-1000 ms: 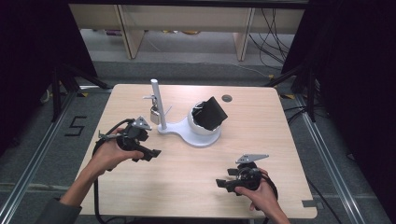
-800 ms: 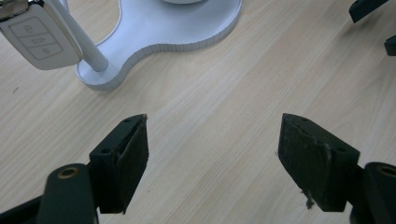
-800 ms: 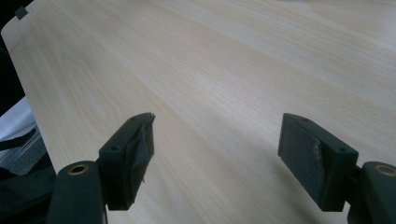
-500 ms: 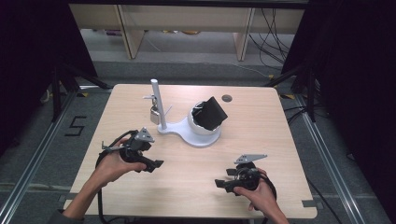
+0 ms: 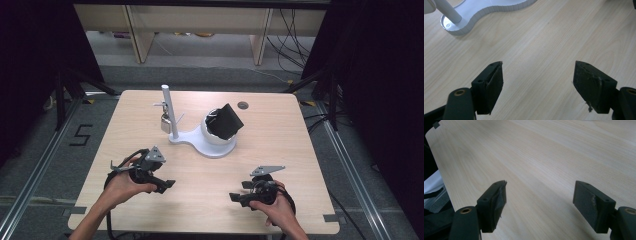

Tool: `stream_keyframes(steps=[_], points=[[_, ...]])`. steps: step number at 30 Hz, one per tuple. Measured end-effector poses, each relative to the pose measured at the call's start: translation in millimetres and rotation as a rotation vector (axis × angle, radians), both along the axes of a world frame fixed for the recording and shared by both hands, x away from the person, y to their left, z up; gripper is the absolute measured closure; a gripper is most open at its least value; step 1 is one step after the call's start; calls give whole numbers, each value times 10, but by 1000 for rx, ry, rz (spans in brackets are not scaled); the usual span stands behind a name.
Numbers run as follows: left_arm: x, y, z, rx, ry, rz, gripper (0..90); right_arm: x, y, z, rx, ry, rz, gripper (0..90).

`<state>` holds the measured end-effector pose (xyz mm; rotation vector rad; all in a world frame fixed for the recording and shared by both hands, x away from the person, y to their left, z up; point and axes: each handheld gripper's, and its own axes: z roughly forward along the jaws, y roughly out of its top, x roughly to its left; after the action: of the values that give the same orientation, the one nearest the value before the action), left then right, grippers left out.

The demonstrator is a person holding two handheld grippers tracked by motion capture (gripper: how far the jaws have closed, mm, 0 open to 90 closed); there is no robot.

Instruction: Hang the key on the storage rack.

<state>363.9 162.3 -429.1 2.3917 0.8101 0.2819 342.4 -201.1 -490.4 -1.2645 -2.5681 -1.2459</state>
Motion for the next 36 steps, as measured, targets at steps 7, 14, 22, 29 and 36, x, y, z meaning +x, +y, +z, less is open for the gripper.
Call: stream_keyframes(steps=[7, 14, 22, 29, 36], points=[[-62, -4, -100, -9, -12, -2, 239, -12, 8, 4, 2, 18, -5, 279], [-170, -7, -244, -13, -2, -16, 232, -9, 11, -3, -15, -6, 3, 264], [-275, 8, -391, -46, -20, -6, 232, -20, 42, -17, -3, 1, 4, 222], [-375, 26, -478, -68, -57, 14, 231, -16, 41, -13, -25, -11, 11, 196], [-526, 85, -556, -78, -70, 26, 232, -17, 64, -29, -13, 4, 27, 188]])
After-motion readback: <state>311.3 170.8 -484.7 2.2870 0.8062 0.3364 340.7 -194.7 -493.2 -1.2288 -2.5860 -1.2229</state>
